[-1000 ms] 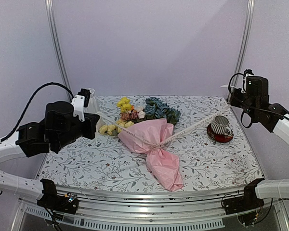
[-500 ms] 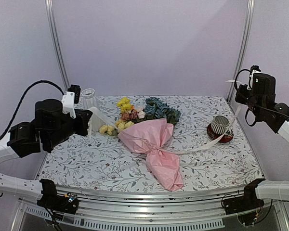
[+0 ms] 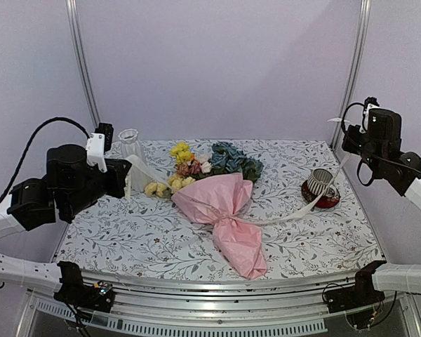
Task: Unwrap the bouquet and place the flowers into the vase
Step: Untie the ribbon from the tied bouquet.
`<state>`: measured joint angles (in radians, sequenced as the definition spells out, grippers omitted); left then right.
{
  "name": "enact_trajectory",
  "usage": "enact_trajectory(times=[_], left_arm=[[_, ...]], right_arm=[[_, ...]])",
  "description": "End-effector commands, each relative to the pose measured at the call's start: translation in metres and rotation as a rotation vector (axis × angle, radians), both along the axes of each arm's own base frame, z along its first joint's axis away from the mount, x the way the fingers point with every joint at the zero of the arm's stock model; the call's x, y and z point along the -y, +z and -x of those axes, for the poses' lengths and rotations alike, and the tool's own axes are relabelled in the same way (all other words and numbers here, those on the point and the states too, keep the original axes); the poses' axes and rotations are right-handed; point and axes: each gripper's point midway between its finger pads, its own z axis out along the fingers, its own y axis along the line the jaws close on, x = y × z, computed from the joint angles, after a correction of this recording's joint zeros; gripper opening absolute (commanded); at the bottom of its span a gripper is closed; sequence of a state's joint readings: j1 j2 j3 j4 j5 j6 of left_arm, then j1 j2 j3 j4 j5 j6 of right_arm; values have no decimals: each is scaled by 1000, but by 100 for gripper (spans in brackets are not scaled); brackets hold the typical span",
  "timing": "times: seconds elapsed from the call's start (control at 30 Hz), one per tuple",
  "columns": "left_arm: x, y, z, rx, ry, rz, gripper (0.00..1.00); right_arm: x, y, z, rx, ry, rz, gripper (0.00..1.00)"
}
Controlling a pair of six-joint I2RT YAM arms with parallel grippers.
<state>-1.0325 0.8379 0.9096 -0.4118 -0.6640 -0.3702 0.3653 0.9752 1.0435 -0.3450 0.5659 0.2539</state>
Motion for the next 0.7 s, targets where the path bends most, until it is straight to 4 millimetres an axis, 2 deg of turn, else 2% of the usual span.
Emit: enact_trajectory(times=[0.0, 0.07, 0.13, 0.2, 0.23, 0.27, 0.33, 0.47, 0.57, 0.67], left_arm=[[0, -6, 2, -15, -2, -10, 0], [0, -8, 2, -19, 0, -10, 0], [0, -10, 2, -25, 0, -10, 1], [0, -12, 1, -33, 8, -12, 25], [-2, -13, 1, -36, 22, -13, 41], [-6, -12, 0, -36, 43, -11, 52], [-16, -9, -1, -36, 93, -8, 67], [-38, 2, 0, -13, 182, 28, 77], [-53, 11, 4, 18, 215, 79, 80], [-68, 20, 9, 46, 255, 142, 82]], right_arm=[[-5, -16, -5, -39, 17, -15, 3], [-7, -21, -7, -52, 22, -18, 3], [-9, -26, -8, -64, 29, -23, 9], [-10, -30, -9, -75, 35, -26, 31], [-11, -31, -9, -78, 37, -27, 39], [-11, -32, -9, -81, 38, -27, 45], [-10, -31, -8, -79, 35, -26, 58], [-9, -24, -6, -58, 36, -25, 73], [-13, -19, -6, -43, 67, -26, 76], [-26, -16, -7, -34, 144, -29, 80]])
